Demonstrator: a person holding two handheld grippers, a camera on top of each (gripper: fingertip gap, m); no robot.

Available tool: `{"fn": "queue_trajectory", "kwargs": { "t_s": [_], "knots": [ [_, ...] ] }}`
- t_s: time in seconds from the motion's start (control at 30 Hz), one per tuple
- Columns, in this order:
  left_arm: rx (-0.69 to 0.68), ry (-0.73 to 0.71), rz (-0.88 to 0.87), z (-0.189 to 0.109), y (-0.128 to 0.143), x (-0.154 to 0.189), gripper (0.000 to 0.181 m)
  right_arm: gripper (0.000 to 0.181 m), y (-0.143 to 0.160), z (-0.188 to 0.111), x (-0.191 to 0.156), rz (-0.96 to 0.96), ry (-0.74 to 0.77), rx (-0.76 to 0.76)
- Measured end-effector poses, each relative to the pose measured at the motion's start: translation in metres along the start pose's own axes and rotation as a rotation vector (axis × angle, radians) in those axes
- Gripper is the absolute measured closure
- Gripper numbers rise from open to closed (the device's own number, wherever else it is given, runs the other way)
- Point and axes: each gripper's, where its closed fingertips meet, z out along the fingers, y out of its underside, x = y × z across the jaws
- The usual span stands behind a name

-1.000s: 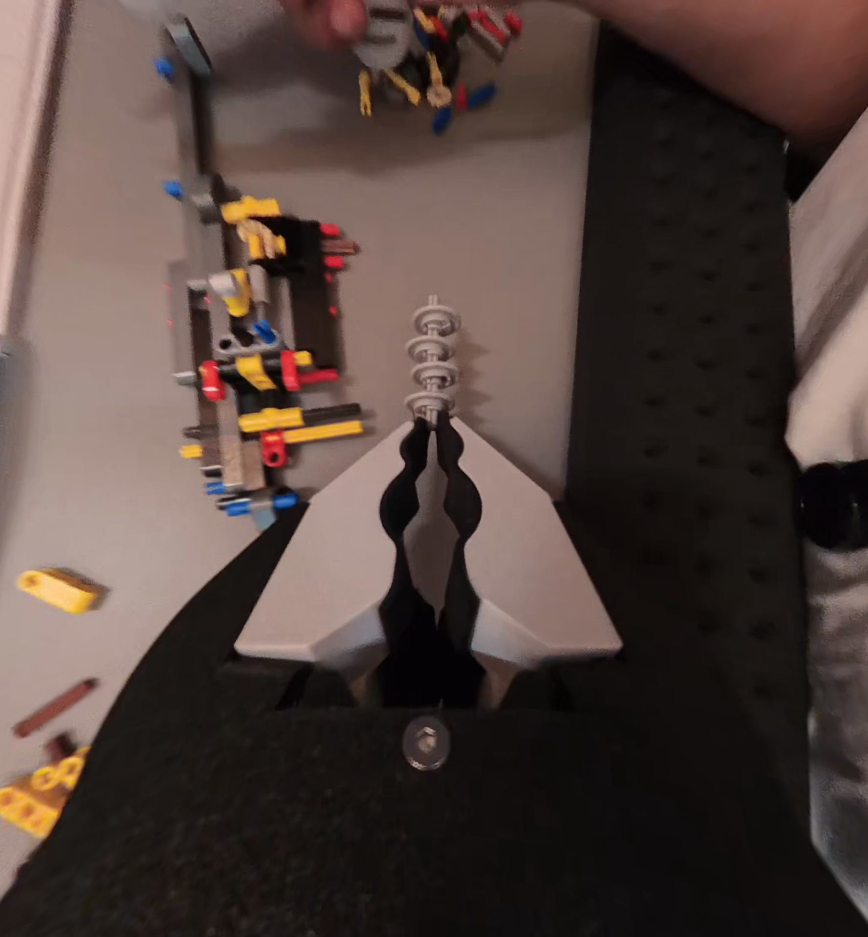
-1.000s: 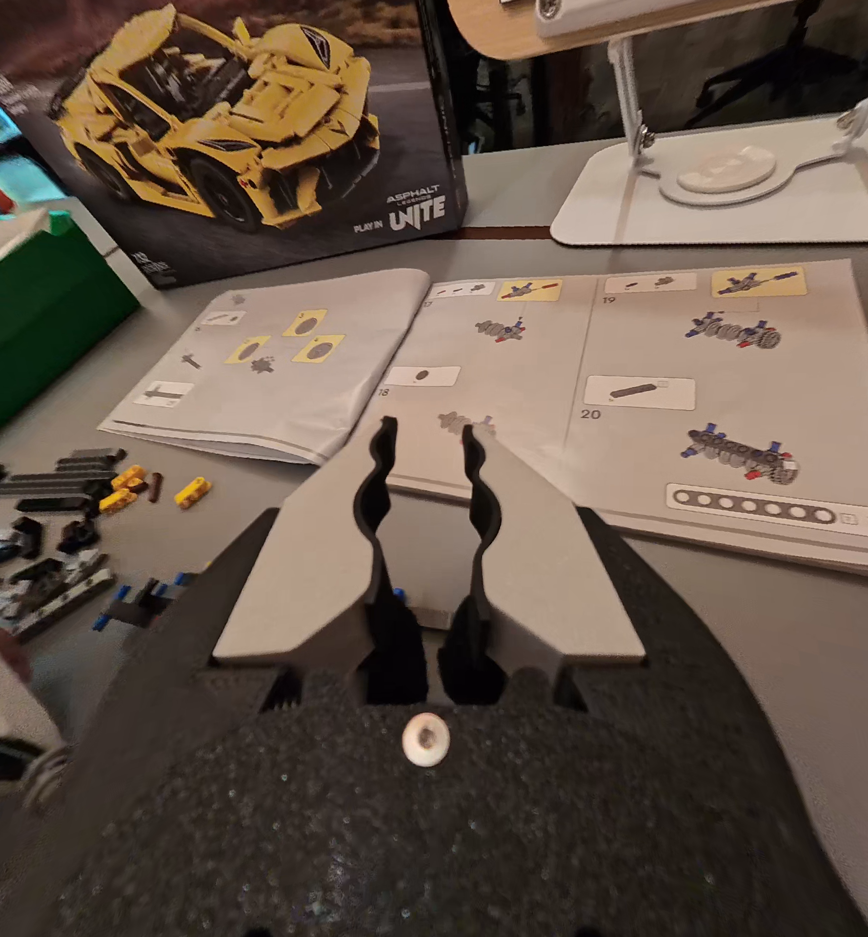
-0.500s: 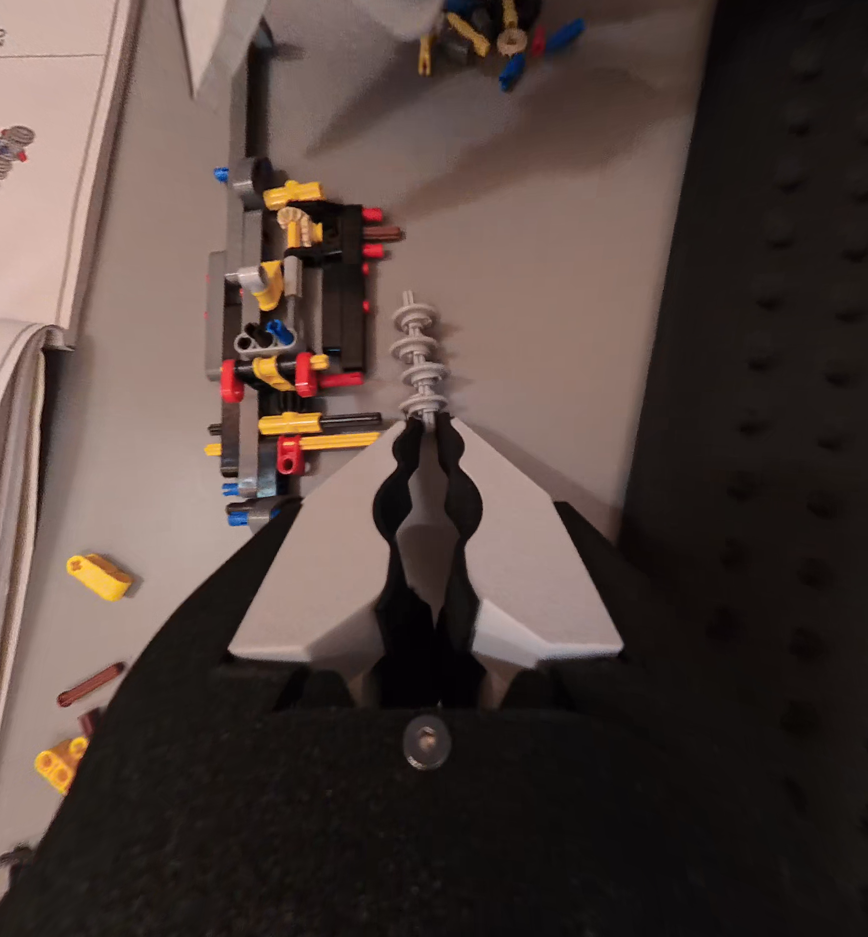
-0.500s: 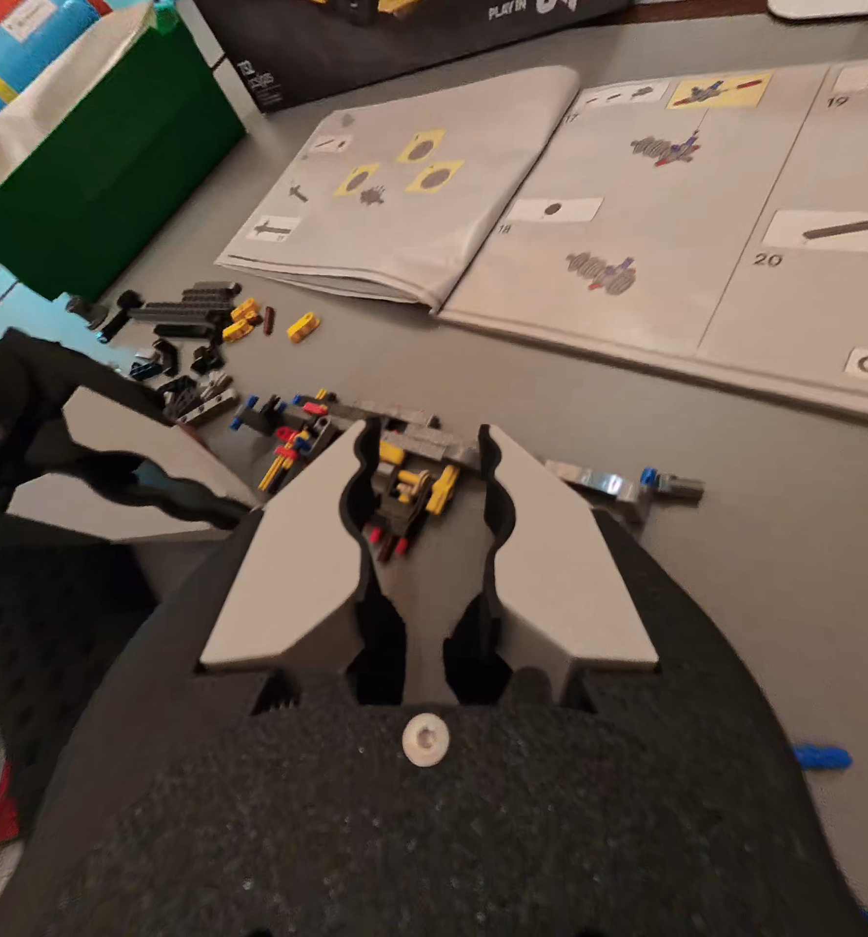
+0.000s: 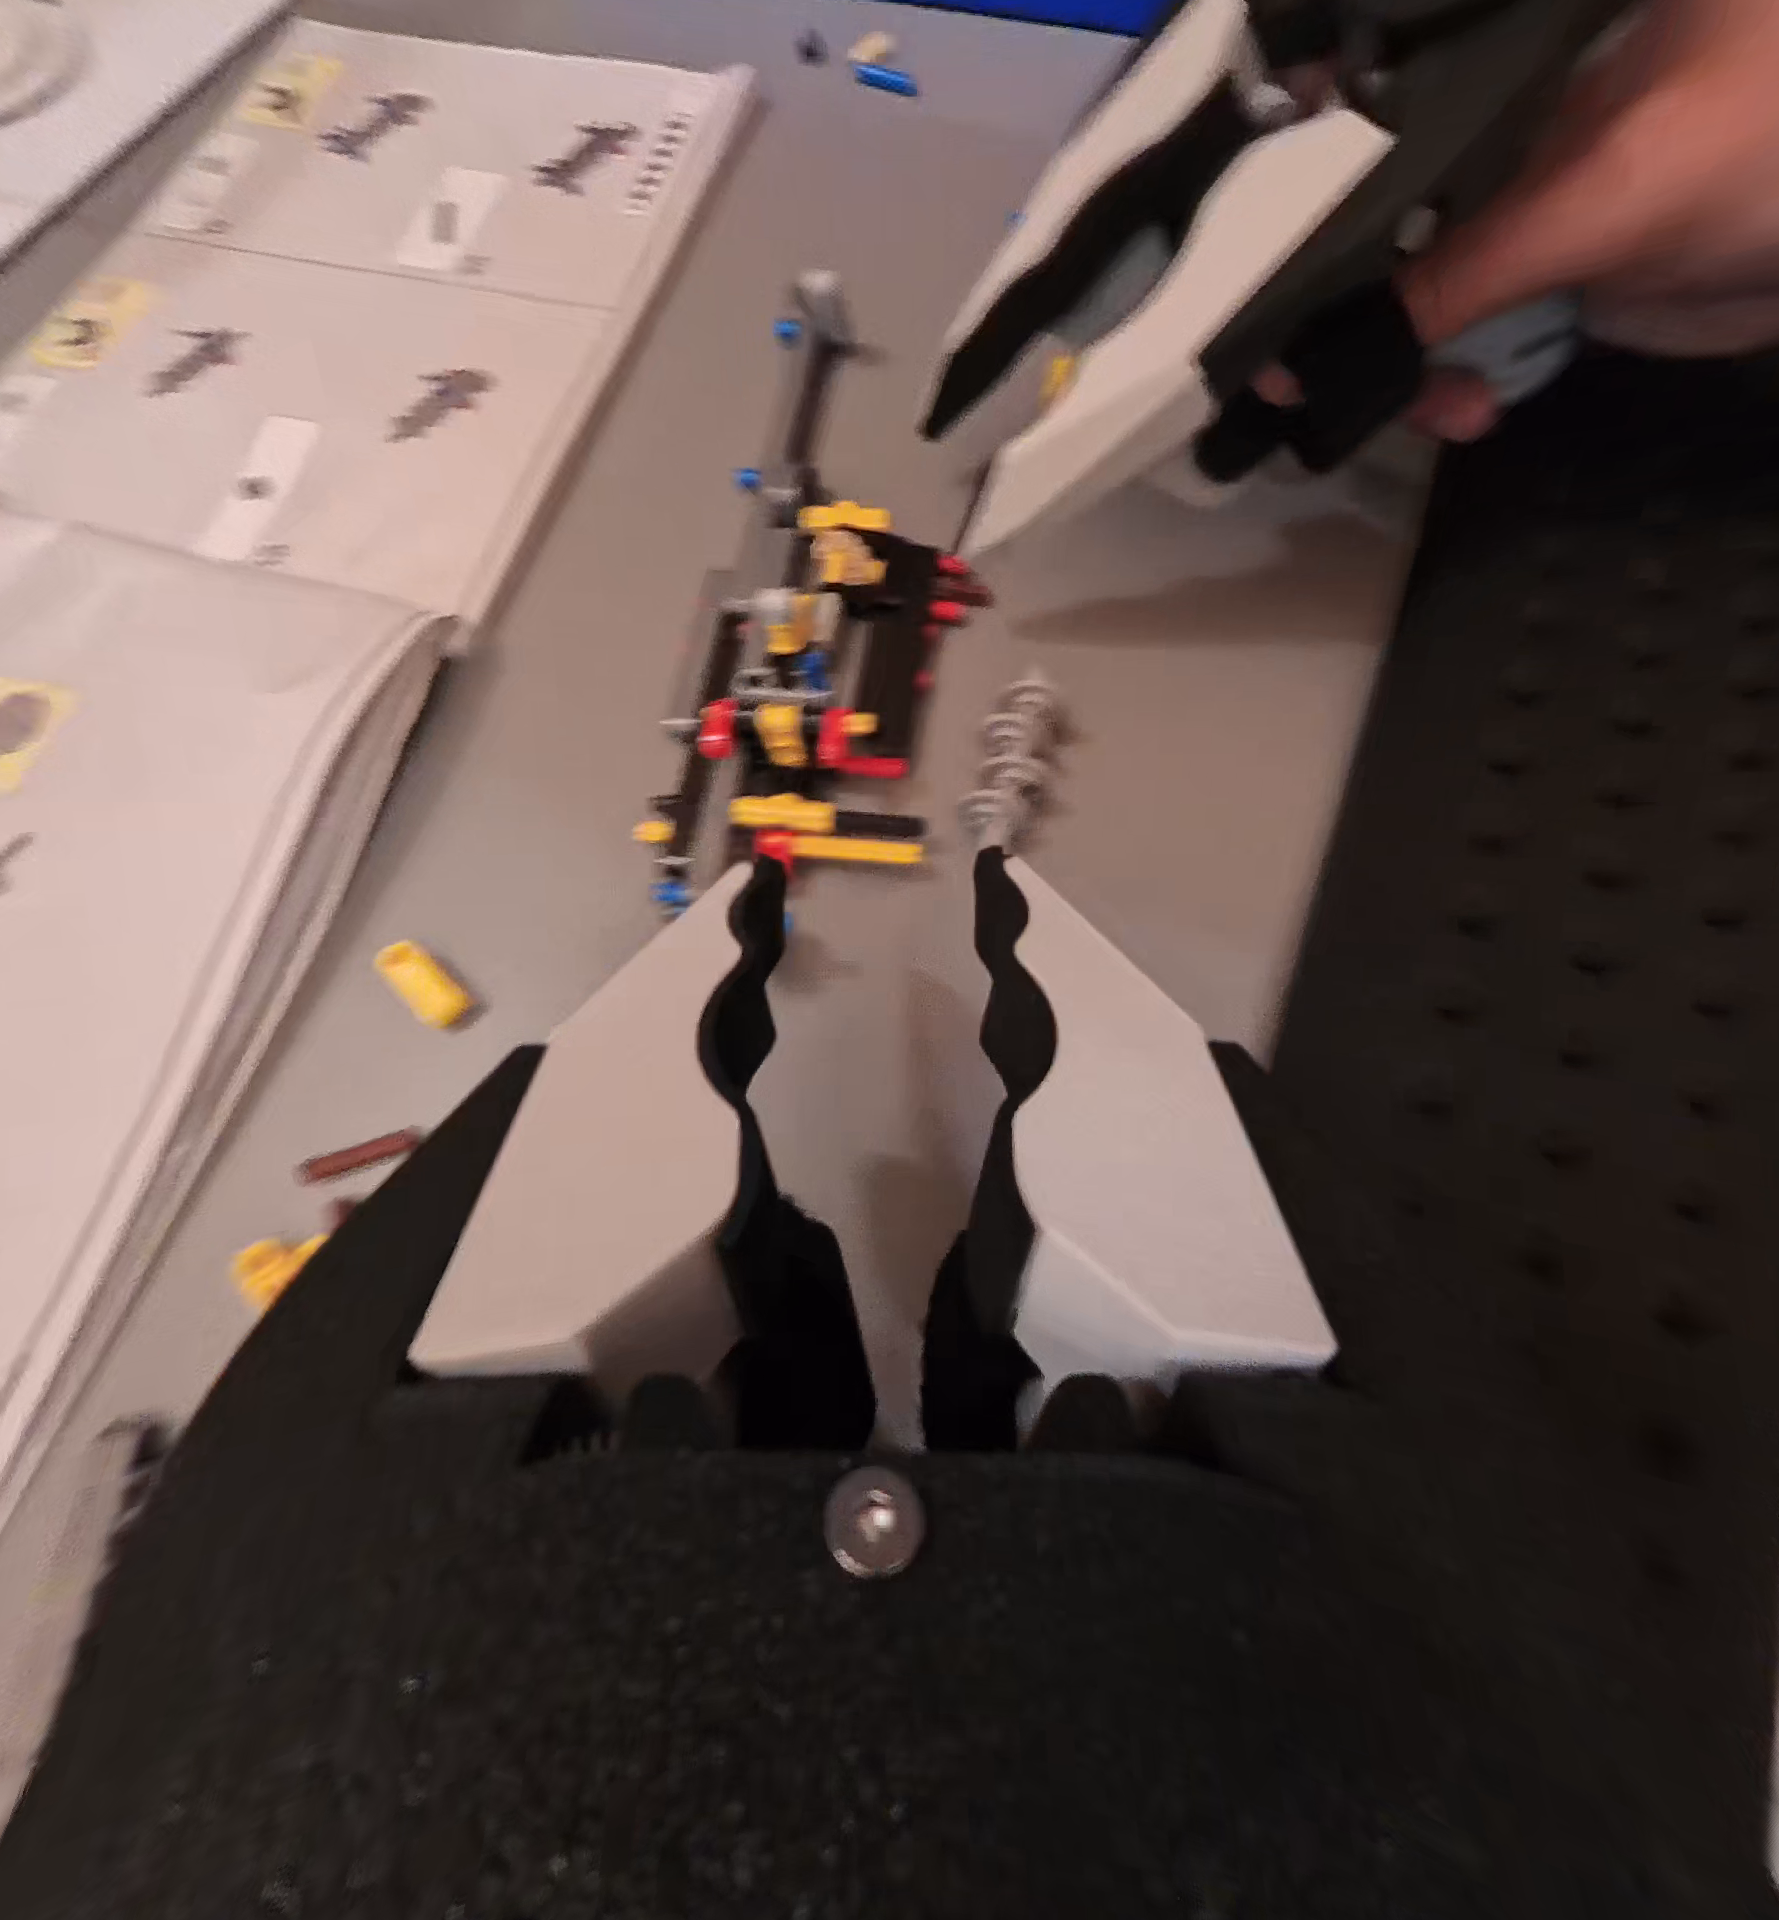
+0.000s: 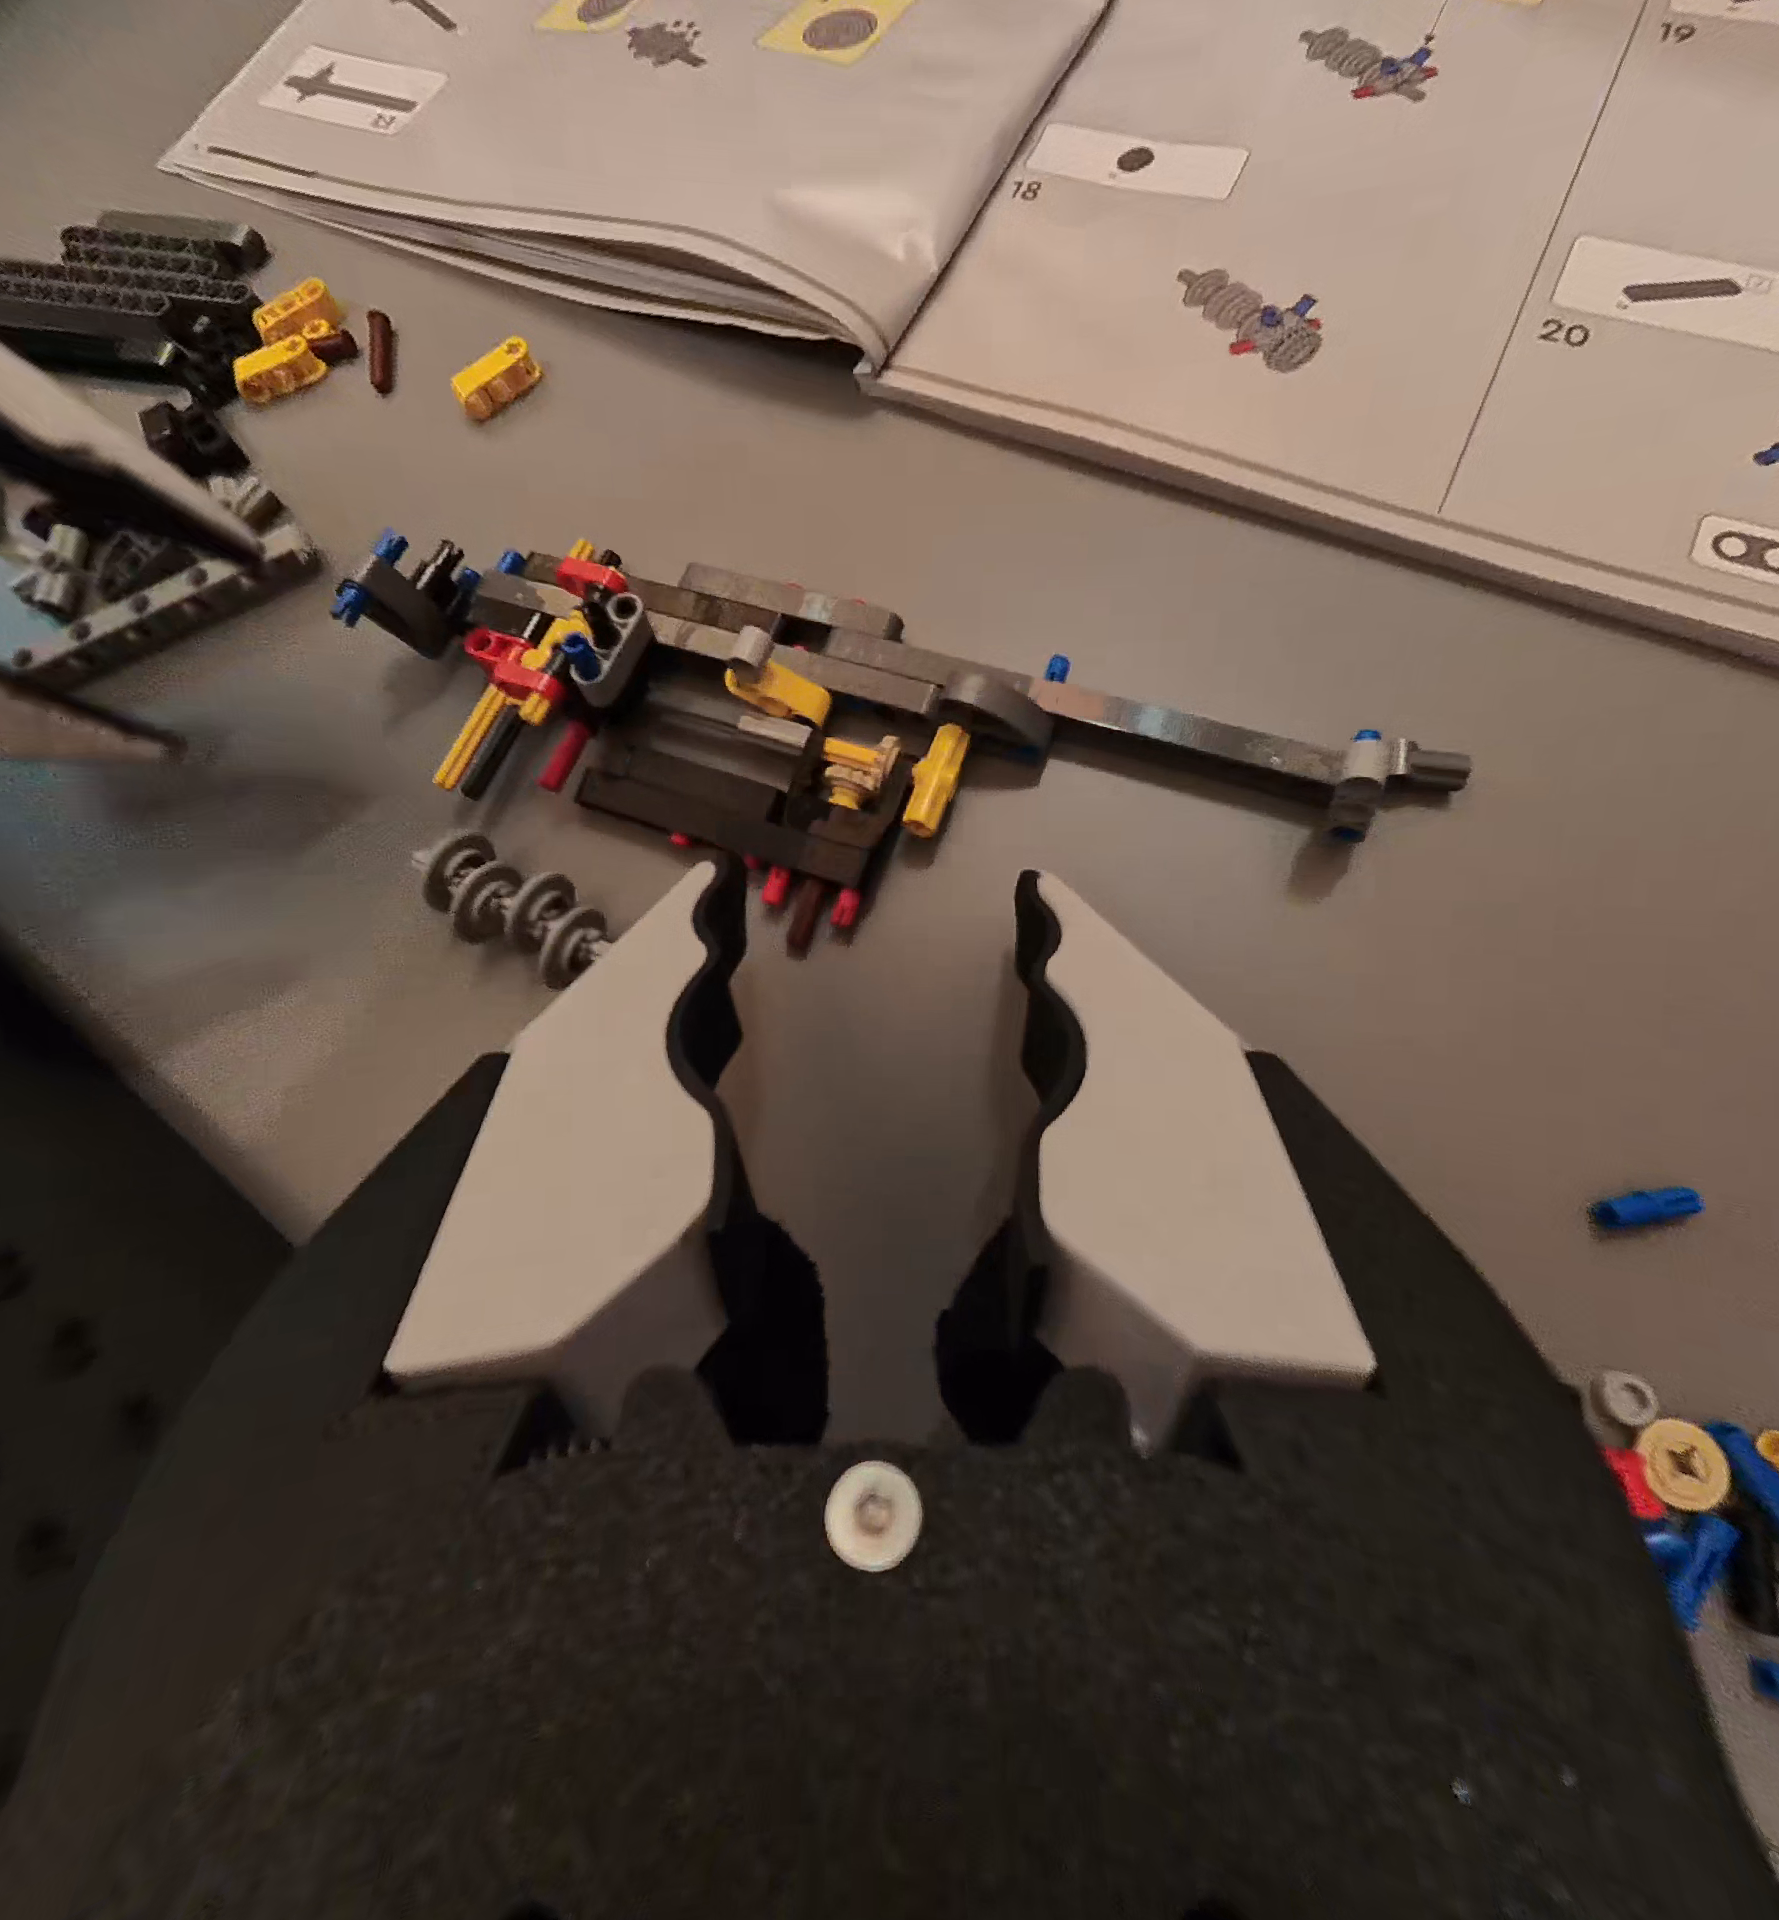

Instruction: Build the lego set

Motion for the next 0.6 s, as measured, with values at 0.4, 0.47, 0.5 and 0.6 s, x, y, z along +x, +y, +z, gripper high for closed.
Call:
{"fn": "queue_trajectory", "kwargs": {
  "t_s": [0.4, 0.47, 0.5, 0.6],
  "knots": [
    [-0.137, -0.103, 0.036, 0.023, 0.026, -0.042, 0.159, 0.149, -0.004, 0.026, -0.002, 0.076, 0.002, -0.035],
    [-0.149, -0.129, 0.044, 0.023, 0.027, -0.047, 0.159, 0.15, -0.01, 0.031, -0.001, 0.086, -0.005, -0.028],
    [-0.157, -0.137, 0.045, 0.021, 0.028, -0.049, 0.159, 0.15, -0.013, 0.035, -0.001, 0.081, -0.011, -0.029],
    [-0.171, -0.154, 0.051, 0.015, 0.032, -0.055, 0.159, 0.15, -0.021, 0.044, -0.005, 0.07, -0.044, -0.054]
  ]
}}
